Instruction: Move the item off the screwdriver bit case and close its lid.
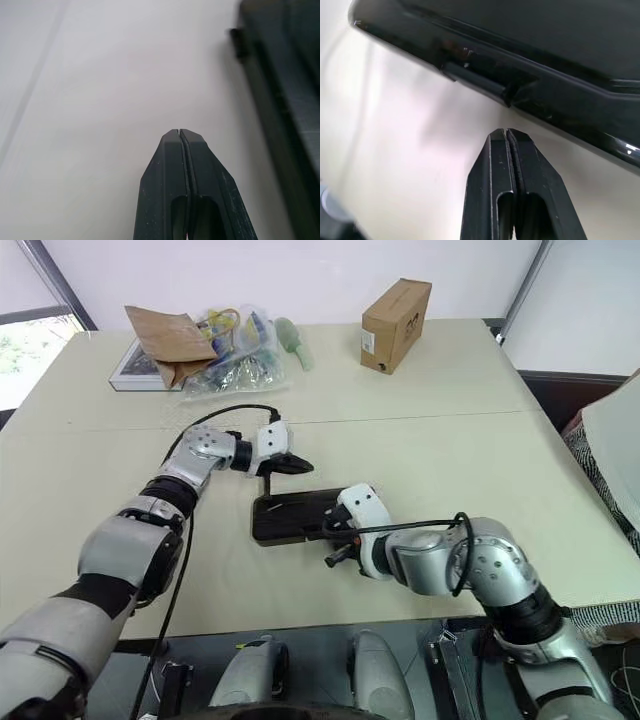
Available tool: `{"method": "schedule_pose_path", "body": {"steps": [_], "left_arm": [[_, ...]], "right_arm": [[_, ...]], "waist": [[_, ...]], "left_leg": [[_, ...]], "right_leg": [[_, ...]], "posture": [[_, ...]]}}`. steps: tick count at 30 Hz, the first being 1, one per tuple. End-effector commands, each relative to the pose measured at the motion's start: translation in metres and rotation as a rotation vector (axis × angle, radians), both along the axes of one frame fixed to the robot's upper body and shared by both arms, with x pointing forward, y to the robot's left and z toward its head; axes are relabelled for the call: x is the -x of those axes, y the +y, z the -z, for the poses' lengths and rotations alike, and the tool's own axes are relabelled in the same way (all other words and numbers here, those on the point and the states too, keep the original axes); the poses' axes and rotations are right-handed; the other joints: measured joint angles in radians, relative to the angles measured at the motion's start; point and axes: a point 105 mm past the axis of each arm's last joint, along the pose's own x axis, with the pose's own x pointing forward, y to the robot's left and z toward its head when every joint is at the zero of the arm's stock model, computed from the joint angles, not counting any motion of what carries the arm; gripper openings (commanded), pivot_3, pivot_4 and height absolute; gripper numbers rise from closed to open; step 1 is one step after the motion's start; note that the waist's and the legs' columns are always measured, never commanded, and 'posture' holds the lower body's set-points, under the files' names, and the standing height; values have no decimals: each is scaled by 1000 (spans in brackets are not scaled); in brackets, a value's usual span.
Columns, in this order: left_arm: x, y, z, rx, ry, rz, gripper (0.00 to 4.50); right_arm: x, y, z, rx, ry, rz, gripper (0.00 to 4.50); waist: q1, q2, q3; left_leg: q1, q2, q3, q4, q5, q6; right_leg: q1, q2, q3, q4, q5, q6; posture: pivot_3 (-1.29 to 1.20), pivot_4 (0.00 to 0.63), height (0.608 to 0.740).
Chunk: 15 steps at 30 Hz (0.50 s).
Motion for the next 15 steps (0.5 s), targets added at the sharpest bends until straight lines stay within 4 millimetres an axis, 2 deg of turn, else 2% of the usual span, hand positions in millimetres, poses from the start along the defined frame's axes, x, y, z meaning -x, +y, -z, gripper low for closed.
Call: {"method": "schedule_pose_path", "body": {"steps": [1, 5, 8, 11, 15], "left_arm": [[-11, 15, -37, 132, -79, -83, 0], [-11, 37, -61, 216, -114, -139, 0], [-2, 50, -73, 261, -114, -170, 0], [20, 61, -81, 336, -54, -212, 0], [82, 69, -60, 339, 100, -261, 0]], "right_arm": [[15, -7, -25, -11, -78, -107, 32], [20, -34, -51, 57, -172, -147, 32], [20, -48, -68, 87, -239, -160, 32], [22, -59, -87, 73, -311, -191, 32], [22, -79, -101, 72, -380, -199, 32]], "waist": [[1, 0, 0], [2, 0, 0], [1, 0, 0], [-1, 0, 1], [-3, 1, 1]], "left_leg": [[0, 0, 0, 0, 0, 0], [-2, 0, -1, 0, 0, 0], [-2, 0, -1, 0, 0, 0], [-2, 1, -1, 0, 0, 0], [0, 2, -1, -2, 0, 0]], "right_leg": [[0, 0, 0, 0, 0, 0], [-1, -1, -1, -2, 0, 0], [-1, -1, -1, -3, 0, 0], [0, -1, -1, -3, 0, 0], [0, -1, 2, -4, 0, 0]], "posture": [[0, 150, 740], [0, 150, 740], [0, 150, 740], [0, 150, 740], [0, 150, 740]]}}
